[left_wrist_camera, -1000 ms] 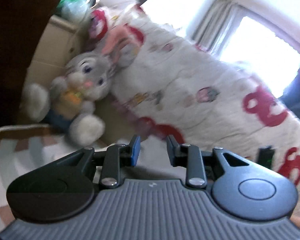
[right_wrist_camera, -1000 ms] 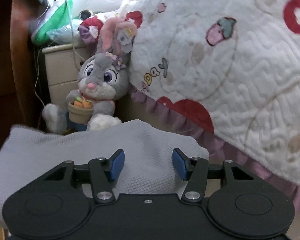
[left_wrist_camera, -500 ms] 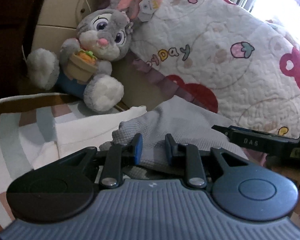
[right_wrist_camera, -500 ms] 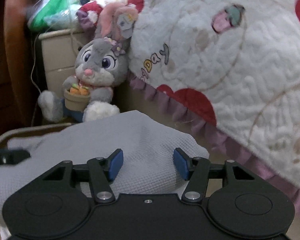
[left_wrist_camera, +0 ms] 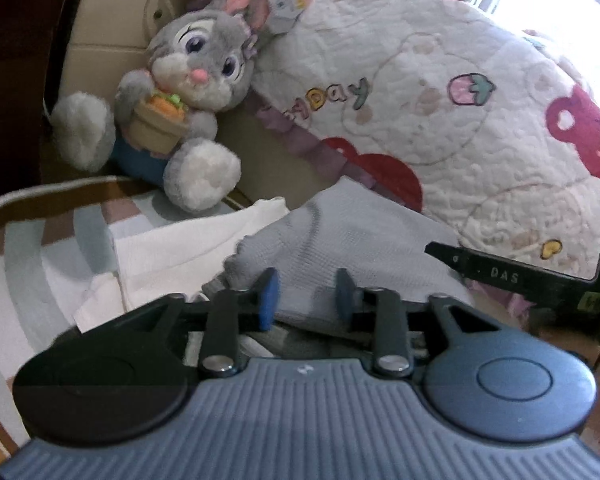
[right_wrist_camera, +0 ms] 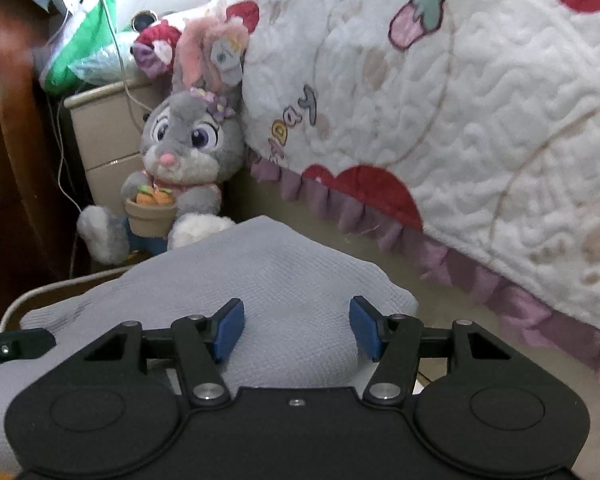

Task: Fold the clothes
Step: 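Open both grippers to release the shirt on the stack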

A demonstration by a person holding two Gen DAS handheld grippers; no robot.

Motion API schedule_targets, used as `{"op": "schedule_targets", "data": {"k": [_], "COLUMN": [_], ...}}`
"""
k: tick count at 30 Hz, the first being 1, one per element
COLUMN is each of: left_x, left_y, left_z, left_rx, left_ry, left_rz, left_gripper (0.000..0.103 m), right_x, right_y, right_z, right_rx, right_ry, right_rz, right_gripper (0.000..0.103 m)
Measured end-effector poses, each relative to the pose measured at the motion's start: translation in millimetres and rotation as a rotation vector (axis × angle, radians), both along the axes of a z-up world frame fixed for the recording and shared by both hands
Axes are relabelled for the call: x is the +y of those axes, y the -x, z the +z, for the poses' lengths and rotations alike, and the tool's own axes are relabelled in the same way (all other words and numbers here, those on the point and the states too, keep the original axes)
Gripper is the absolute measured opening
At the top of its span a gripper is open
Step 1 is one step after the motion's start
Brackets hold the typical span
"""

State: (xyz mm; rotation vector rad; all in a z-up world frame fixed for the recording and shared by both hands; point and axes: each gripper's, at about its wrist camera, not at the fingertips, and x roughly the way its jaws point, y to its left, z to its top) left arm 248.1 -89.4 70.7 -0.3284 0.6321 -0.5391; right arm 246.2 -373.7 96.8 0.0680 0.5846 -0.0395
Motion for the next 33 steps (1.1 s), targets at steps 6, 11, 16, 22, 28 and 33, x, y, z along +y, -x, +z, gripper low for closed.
{"op": "schedule_targets", "data": {"k": [6, 11, 16, 22, 28, 33], "left_x": [-10, -8, -6, -9, -12, -16], "left_y": [21, 19, 15, 46, 110, 156], "left_z": [2, -5, -8, 15, 40, 43], "left_rx": [-0.034, 0.034, 0.049, 0.041, 0.032, 0.053], "left_ry": [-0.09, -0.124, -0.151, -0.211, -0.281, -0.361], "left_rz": [-0.068, -0.04, -0.015, -0.05, -0.086, -0.104], "left_gripper": [0.046, 0.048, 0.063, 0.064, 0.08, 0.088], "right_x": [45, 24, 18, 15, 26, 39], "right_y": [40, 35, 47, 57, 125, 171], "right_z": [11, -5, -23, -8, 33, 37], "right_rx": [0.054, 0.088, 0.026, 0.127, 0.222, 0.272], "right_ry": [0.061, -0.131, -0.201, -0.171, -0.018, -0.027], "right_rz": [0.057, 0.045, 0.033, 0.05, 0.08, 0.052], "right_gripper": [0.064, 0.064, 0.067, 0.07, 0.07, 0.07]}}
